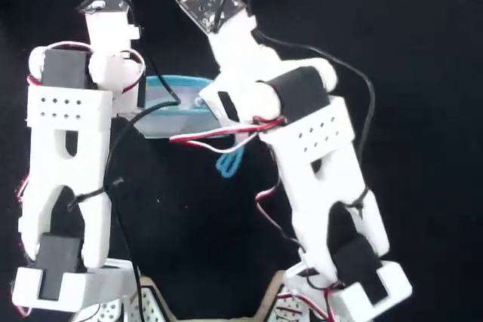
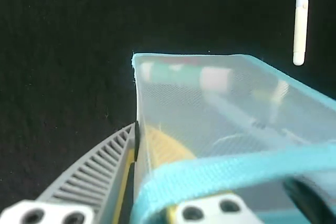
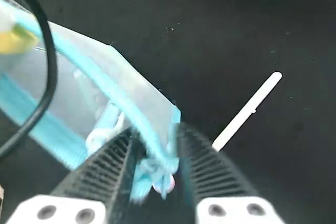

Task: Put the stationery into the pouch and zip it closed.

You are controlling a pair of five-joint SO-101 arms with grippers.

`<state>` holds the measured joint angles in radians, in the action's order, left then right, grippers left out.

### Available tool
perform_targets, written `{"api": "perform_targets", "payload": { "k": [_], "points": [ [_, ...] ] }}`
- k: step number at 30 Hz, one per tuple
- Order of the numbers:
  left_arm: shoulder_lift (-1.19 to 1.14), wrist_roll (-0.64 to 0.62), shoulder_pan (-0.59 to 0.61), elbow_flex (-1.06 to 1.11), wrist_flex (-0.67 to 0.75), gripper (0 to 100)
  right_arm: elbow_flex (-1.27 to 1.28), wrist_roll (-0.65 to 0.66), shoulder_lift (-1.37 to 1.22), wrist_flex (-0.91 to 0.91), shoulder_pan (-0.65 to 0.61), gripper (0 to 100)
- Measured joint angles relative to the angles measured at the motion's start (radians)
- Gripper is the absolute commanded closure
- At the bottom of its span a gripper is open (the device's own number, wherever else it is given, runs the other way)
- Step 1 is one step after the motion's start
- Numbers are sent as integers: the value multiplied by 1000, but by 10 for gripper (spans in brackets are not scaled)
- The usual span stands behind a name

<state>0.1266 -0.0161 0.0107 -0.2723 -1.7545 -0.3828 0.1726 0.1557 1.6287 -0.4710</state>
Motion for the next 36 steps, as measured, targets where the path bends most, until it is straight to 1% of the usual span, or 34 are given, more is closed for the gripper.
{"api": "perform_targets", "payload": {
  "k": [5,8,12,13,15,19,22,30,36],
  "points": [
    [-3,0,2,-9,-2,970,-106,0,20,15,15,848],
    [-3,0,2,-9,-2,970,-153,-29,54,41,18,891],
    [-3,0,2,-6,-2,970,-164,-75,87,44,18,982],
    [-3,0,2,-6,-2,970,-164,-83,87,44,18,986],
    [-3,0,2,-6,-2,970,-149,-86,86,44,8,962],
    [23,0,3,-3,-2,970,-51,-92,66,41,-74,939],
    [46,2,3,20,-2,970,14,-95,74,-6,-103,939],
    [54,3,3,23,-2,970,265,-100,166,-201,-112,939],
    [54,2,3,23,-2,970,284,-100,333,-219,-112,939]
  ]
}}
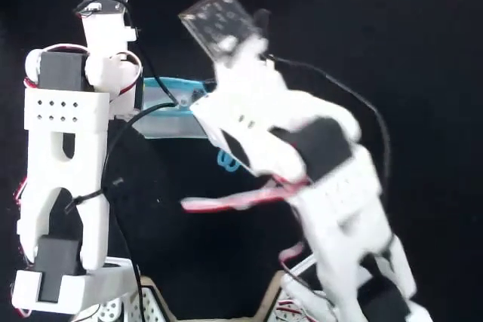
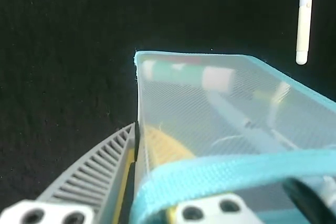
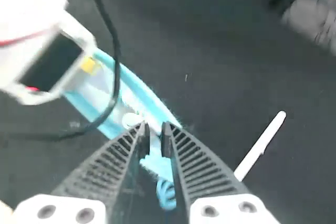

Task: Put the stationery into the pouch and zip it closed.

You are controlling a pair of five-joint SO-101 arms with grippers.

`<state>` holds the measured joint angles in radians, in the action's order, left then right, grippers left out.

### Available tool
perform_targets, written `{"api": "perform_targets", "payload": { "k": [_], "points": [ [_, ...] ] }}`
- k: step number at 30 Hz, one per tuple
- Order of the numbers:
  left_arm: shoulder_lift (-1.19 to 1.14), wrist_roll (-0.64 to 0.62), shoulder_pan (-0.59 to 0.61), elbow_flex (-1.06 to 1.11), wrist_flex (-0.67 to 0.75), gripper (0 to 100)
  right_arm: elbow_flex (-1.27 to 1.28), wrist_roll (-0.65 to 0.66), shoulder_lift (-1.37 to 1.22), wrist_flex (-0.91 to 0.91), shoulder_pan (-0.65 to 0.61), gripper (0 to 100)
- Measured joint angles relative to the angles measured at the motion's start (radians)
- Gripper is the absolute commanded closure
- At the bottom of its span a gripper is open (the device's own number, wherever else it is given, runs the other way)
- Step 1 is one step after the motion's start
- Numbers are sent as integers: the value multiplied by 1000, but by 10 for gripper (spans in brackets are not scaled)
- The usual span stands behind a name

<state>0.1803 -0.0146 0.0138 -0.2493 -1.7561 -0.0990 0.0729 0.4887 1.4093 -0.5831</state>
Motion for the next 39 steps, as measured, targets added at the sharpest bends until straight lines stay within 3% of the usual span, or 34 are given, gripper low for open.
{"api": "perform_targets", "payload": {
  "k": [8,15,21,28,39],
  "points": [
    [0,0,0,0,0,970,117,-3,49,-51,-9,935],
    [0,0,0,0,0,970,132,-144,49,-103,-46,871],
    [0,2,3,0,0,970,267,-172,64,-198,-114,872],
    [0,2,5,0,0,970,342,-176,86,-292,-114,988],
    [0,-5,-66,-3,6,970,497,-180,233,-342,15,987]
  ]
}}
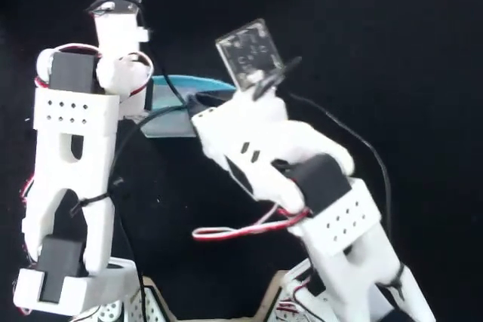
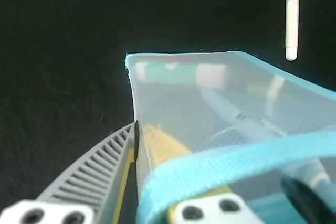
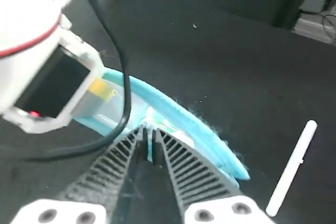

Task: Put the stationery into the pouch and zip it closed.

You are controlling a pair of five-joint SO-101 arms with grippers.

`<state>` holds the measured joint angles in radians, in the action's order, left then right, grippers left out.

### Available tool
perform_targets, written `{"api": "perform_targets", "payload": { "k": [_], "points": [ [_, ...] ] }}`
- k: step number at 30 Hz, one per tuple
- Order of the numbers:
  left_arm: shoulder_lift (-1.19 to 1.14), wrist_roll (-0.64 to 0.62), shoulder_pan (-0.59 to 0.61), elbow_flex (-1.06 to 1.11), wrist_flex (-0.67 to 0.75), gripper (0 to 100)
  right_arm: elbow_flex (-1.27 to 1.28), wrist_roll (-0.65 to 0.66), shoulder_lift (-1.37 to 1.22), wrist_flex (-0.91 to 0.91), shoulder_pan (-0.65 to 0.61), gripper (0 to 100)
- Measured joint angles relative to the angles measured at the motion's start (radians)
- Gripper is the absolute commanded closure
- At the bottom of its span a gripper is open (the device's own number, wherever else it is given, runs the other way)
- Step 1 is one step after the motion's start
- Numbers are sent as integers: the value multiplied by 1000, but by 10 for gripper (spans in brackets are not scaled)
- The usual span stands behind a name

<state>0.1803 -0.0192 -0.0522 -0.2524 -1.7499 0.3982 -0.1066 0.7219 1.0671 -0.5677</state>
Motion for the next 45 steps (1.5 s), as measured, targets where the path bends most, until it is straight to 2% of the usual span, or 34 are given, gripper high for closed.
{"api": "perform_targets", "payload": {
  "k": [4,10,21,31,35,39,45],
  "points": [
    [2,2,-2,31,-5,970,87,0,107,-11,8,979],
    [11,3,0,52,-3,970,215,-2,293,-63,3,854],
    [11,-29,0,57,14,970,453,-63,331,-419,-120,854],
    [12,-35,0,100,44,970,526,-66,348,-489,-123,868],
    [12,-35,0,101,46,970,563,-66,345,-565,-63,917],
    [12,-35,0,124,48,970,580,-66,345,-586,-44,917],
    [18,-34,0,164,66,970,585,-123,348,-589,-54,917]
  ]
}}
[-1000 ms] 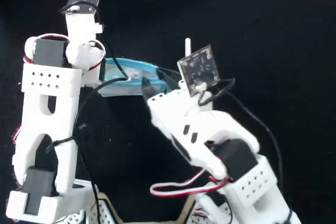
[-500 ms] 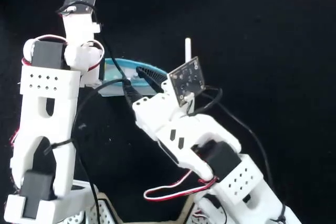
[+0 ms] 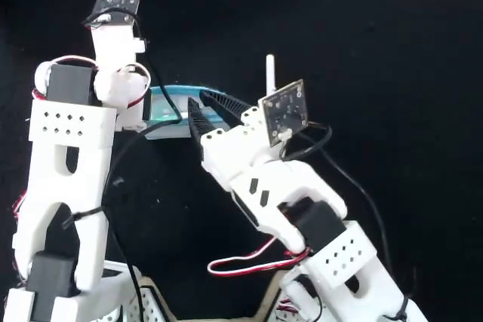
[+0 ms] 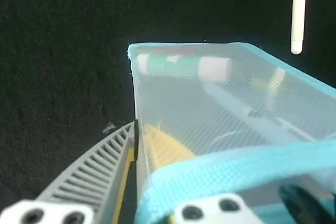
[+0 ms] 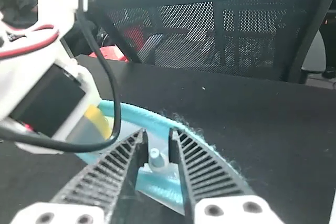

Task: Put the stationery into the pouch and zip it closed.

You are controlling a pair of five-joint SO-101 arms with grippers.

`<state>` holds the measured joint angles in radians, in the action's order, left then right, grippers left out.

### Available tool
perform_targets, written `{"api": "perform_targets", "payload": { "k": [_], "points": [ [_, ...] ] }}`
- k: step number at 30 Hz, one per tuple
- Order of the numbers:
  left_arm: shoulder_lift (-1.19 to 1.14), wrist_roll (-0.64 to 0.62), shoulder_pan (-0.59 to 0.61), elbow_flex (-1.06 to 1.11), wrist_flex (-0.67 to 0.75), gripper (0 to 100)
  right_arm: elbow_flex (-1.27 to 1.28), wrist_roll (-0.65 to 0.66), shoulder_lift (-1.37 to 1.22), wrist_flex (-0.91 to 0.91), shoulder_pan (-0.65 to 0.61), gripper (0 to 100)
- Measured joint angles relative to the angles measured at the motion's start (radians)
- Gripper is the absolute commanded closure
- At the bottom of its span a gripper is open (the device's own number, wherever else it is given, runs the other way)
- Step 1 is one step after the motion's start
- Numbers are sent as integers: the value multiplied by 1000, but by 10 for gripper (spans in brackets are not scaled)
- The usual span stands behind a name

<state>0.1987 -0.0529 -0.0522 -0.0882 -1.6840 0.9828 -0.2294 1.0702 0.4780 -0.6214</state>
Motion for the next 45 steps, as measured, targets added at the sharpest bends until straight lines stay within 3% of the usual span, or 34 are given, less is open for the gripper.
{"api": "perform_targets", "payload": {
  "k": [12,22,30,36,40,45],
  "points": [
    [199,-2,0,173,91,970,0,-6,2,46,-9,988],
    [143,-2,0,175,106,970,-98,40,-5,195,-17,988],
    [64,-2,0,129,106,970,9,40,207,72,-97,987],
    [64,-2,0,127,106,970,193,40,275,-124,-68,980],
    [64,-2,0,127,106,970,180,40,273,-92,-29,887],
    [64,-2,0,127,104,970,66,40,192,38,2,946]
  ]
}}
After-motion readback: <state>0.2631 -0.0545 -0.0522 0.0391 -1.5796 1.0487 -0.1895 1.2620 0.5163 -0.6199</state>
